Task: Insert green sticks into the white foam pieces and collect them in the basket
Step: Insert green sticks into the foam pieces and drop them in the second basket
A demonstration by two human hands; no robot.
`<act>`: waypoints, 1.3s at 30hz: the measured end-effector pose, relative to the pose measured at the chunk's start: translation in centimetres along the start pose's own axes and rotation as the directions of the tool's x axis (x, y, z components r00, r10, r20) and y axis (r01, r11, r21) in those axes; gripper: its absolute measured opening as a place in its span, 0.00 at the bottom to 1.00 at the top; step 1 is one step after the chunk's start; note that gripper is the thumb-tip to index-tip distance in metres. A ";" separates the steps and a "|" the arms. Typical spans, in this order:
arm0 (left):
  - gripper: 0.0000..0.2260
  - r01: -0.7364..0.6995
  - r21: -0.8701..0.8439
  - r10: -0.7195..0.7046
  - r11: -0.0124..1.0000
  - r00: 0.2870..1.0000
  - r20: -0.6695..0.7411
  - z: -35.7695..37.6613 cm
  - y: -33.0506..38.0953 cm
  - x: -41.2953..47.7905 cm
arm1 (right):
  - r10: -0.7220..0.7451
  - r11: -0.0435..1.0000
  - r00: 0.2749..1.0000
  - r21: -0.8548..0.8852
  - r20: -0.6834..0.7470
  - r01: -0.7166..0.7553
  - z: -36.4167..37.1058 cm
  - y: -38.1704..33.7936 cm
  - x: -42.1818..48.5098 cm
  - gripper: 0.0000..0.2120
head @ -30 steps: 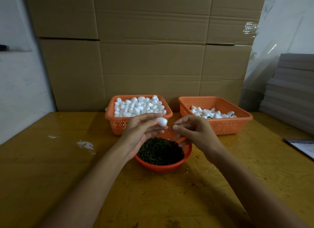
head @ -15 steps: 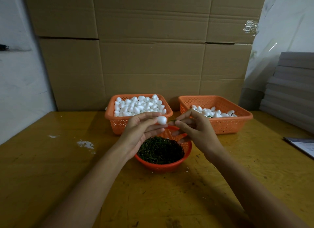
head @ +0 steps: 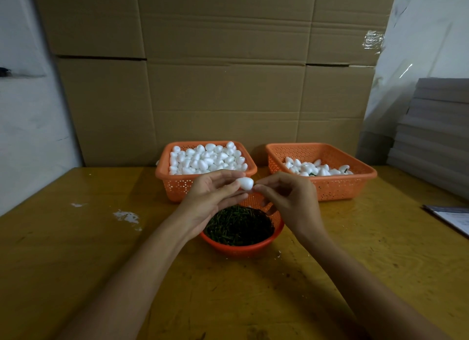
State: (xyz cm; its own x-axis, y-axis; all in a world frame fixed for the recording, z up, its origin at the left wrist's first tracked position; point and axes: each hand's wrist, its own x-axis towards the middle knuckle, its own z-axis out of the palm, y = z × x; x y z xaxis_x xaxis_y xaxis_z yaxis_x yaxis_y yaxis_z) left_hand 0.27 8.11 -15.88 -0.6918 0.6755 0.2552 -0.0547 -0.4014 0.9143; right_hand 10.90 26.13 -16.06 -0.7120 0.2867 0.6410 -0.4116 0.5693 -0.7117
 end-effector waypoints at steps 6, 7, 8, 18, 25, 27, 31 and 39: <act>0.10 0.015 -0.087 -0.015 0.996 1.000 -0.006 -0.1 0.1 0.1 | 0.030 0.997 0.999 0.064 0.009 -0.031 0.4 0.2 -0.1 0.05; 0.11 0.015 -0.102 -0.016 0.995 1.000 -0.011 -0.1 0.1 0.1 | 0.027 0.998 0.999 0.061 0.028 -0.029 0.4 0.2 0.0 0.06; 0.11 0.016 -0.113 -0.018 0.993 1.000 -0.016 -0.2 0.1 0.1 | 0.025 0.998 0.999 0.053 0.040 -0.027 0.4 0.1 0.1 0.07; 0.13 0.010 -0.133 -0.012 0.991 1.000 -0.011 0.0 0.0 0.1 | 0.016 1.000 1.000 -0.016 -0.027 -0.016 1.3 0.1 -0.5 0.05; 0.10 -0.011 -0.071 0.010 0.997 1.000 -0.016 0.1 -0.2 0.3 | -0.058 0.984 0.997 -0.169 -0.048 0.049 1.3 0.0 -0.6 0.04; 0.10 -0.034 -0.030 0.034 0.999 0.999 -0.012 0.3 -0.1 0.2 | -0.102 0.972 0.994 -0.214 -0.036 0.092 1.2 -0.1 -0.6 0.04; 0.17 -0.093 0.003 0.093 0.996 0.996 0.003 0.6 0.1 0.1 | -0.097 0.962 0.995 -0.254 0.008 0.096 1.1 0.2 -0.4 0.05; 0.17 -0.086 0.173 0.084 0.981 0.996 0.022 0.6 0.1 -0.1 | -0.054 0.961 0.996 -0.268 0.071 0.071 1.9 0.6 -0.7 0.05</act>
State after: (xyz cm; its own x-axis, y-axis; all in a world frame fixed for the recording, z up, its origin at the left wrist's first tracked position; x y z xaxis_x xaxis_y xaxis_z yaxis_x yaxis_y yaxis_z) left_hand 0.75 8.34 -15.62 -0.6778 0.6530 0.3379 0.1308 -0.3452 0.9294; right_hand 10.12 24.80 -17.46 -0.7273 0.2003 0.6564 -0.2936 0.7736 -0.5615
